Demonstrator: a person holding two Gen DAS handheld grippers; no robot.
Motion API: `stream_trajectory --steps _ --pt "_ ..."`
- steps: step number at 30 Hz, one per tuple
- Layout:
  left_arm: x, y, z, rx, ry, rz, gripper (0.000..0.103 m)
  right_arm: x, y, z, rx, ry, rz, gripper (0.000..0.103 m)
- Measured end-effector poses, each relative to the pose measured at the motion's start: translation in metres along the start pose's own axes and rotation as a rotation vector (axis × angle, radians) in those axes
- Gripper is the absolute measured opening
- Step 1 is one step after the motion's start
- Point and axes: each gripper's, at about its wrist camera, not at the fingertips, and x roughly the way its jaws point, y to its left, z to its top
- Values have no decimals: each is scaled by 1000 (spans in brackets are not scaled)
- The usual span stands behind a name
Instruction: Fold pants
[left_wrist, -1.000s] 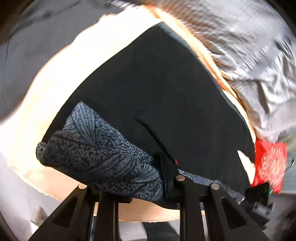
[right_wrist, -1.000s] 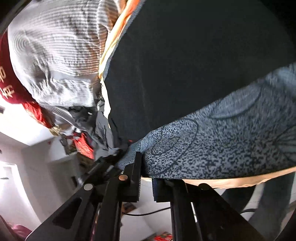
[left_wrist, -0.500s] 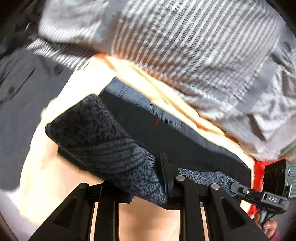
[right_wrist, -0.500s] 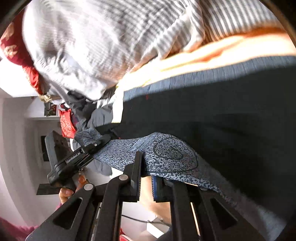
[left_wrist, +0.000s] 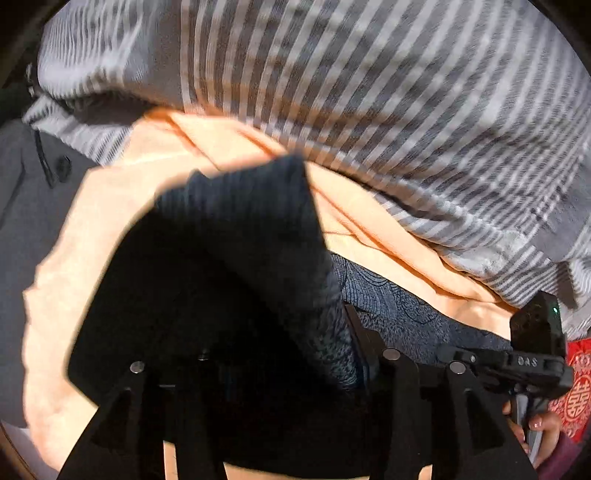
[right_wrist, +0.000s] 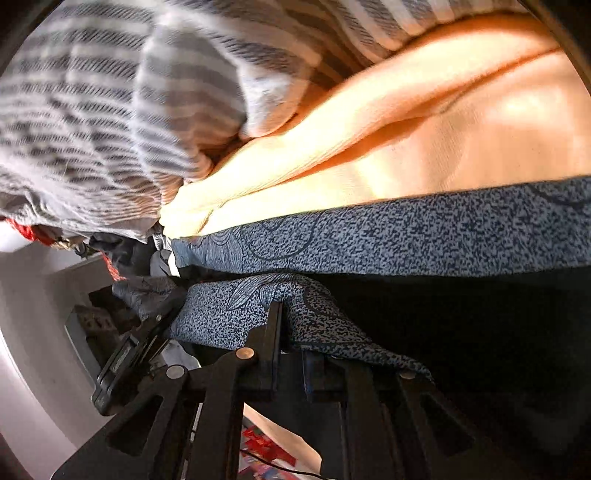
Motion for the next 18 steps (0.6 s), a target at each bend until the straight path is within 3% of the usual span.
stream_trajectory --steps 2,4,6,9,13,15,17,18 --pt "-25 -1 -1 10 -75 57 86 -4 4 2 -13 6 0 20" --pt "-44 2 0 17 -118 68 86 -14 10 2 -21 -2 17 38" --pt "-52 0 -1 37 -123 115 86 -29 21 -5 -44 -32 53 71" --pt "-35 -14 -14 120 -66 166 86 -52 41 -35 -117 -77 86 73" --pt "3 -35 -40 152 7 179 86 -48 43 -69 -164 6 106 73" --pt "24 -40 -50 149 48 235 86 -20 32 -79 -176 72 -25 73" --pt "33 -39 -56 154 58 265 86 -14 11 -77 -160 84 -135 72" --pt "31 -40 -59 168 45 274 86 -17 -1 -74 -136 61 -166 64"
